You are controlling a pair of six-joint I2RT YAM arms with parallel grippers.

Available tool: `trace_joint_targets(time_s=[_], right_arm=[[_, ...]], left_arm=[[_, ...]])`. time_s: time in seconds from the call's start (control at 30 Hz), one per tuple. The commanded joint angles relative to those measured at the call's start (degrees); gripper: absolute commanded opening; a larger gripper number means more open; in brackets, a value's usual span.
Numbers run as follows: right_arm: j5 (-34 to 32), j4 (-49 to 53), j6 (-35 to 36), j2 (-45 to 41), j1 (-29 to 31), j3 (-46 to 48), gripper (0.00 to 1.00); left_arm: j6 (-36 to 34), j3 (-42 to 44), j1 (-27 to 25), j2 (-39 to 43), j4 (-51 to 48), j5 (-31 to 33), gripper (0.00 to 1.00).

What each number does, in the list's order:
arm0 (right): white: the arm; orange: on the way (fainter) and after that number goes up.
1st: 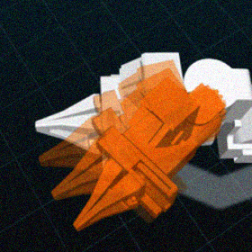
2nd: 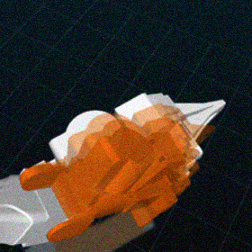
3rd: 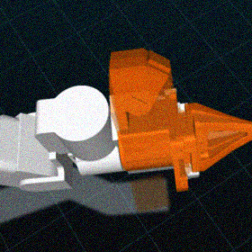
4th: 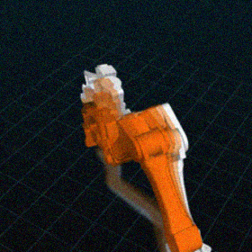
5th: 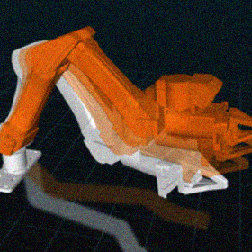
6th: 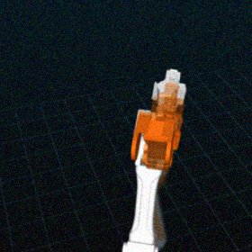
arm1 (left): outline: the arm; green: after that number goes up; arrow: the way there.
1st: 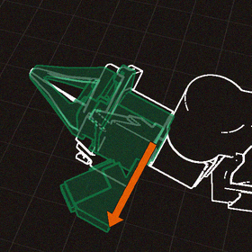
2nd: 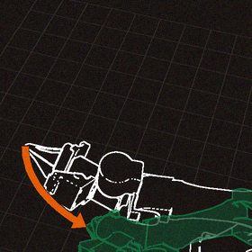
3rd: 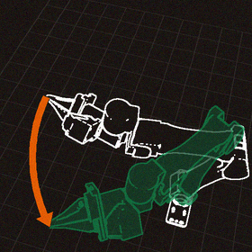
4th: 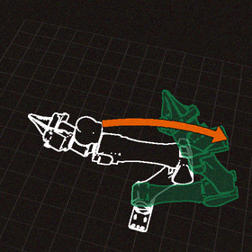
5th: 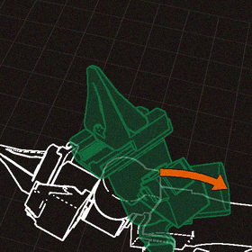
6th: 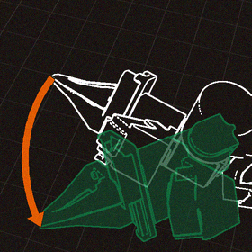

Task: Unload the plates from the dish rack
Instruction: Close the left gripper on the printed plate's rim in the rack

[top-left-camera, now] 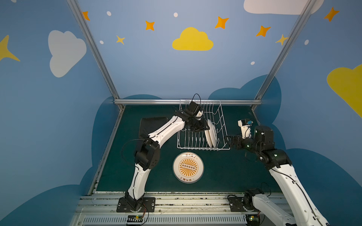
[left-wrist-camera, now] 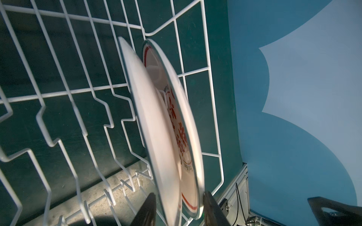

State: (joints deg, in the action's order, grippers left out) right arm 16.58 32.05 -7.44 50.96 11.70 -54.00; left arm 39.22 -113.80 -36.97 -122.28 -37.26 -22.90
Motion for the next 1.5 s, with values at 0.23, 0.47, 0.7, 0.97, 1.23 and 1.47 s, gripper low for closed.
trace_joint_targets(time_s=[0.23,0.47,0.7,0.97,1.23,1.47], right_arm=[[1.6,-0.1,0.1,0.0,-0.8,-0.5,0.89],[2.2,-0.7,-0.4,-0.3,-1.0,-0.2,0.89],[2.9,-0.9,-0.8,0.3,-1.1,-0.2,0.89],[3.5,-1.7,-1.6,0.8,-1.1,-0.4,0.89],[2.8,-0.9,-1.2,0.2,-1.2,-0.4,0.89],[2.4,-1.3,-1.1,0.3,-1.2,0.3,0.89]], left_arm=[[-0.2,1.2,-0.3,0.4,-2.0,0.9,0.46],[-0.4,2.0,-0.3,4.0,-2.5,1.0,0.62],[-0.6,5.9,-0.1,8.0,-1.0,1.4,0.61],[-0.9,7.0,0.2,6.1,-0.8,1.8,0.48],[-1.8,3.8,0.2,2.4,-2.0,2.8,0.45],[-2.1,1.0,0.2,-0.2,-2.8,3.1,0.42]])
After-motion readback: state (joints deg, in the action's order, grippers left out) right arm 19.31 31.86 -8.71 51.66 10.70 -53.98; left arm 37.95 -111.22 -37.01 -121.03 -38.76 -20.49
